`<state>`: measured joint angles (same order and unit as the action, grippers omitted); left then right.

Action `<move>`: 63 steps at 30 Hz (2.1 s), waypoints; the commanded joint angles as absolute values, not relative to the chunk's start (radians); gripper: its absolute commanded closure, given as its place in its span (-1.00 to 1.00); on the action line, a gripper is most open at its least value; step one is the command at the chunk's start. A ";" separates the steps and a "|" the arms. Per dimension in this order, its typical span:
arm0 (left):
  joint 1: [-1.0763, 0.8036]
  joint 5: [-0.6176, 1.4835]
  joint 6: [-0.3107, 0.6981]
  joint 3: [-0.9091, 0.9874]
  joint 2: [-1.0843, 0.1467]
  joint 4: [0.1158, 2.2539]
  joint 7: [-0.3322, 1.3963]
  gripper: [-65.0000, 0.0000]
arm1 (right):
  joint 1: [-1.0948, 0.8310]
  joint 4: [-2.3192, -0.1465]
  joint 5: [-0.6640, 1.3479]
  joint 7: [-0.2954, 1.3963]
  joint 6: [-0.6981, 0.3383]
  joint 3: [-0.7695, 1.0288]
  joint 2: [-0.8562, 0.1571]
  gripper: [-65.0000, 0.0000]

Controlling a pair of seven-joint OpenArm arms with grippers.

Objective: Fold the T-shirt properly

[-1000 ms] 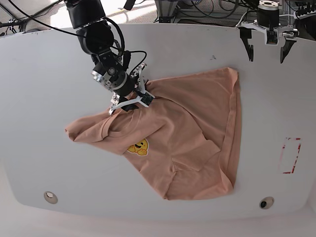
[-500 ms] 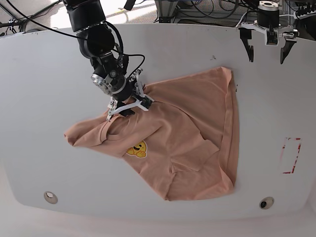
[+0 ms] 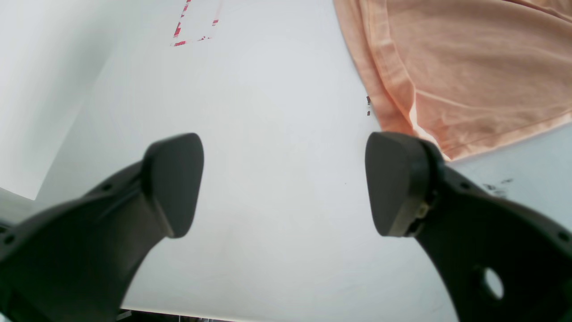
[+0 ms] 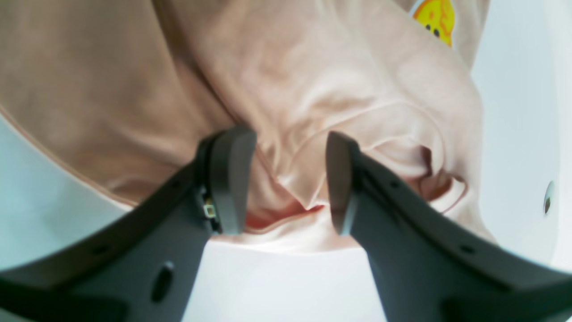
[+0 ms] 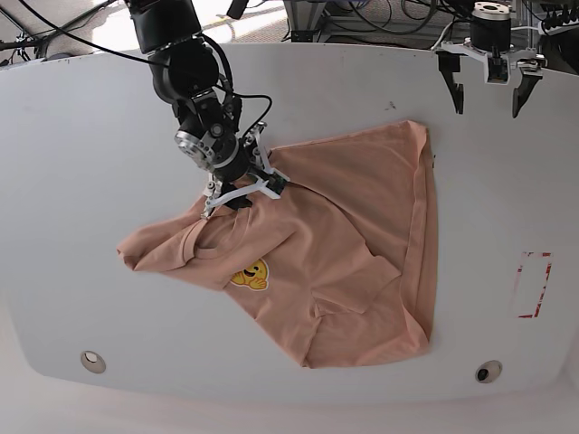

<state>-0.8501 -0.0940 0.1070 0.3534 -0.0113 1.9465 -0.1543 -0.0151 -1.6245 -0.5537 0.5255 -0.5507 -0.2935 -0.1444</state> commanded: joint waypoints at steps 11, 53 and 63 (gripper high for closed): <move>-0.860 -0.093 0.101 0.358 -0.016 1.959 -0.180 -0.63 | 0.004 -1.598 -0.555 0.507 -0.544 -0.292 -0.143 0.17; -0.860 -0.093 0.101 0.360 -0.016 1.933 -0.180 -0.63 | 0.134 -1.531 0.019 0.602 -0.610 -0.177 -0.119 0.15; -0.860 -0.093 0.101 0.360 -0.016 1.933 -0.180 -0.63 | 0.205 -1.446 0.013 0.601 -0.607 -0.173 -0.079 0.15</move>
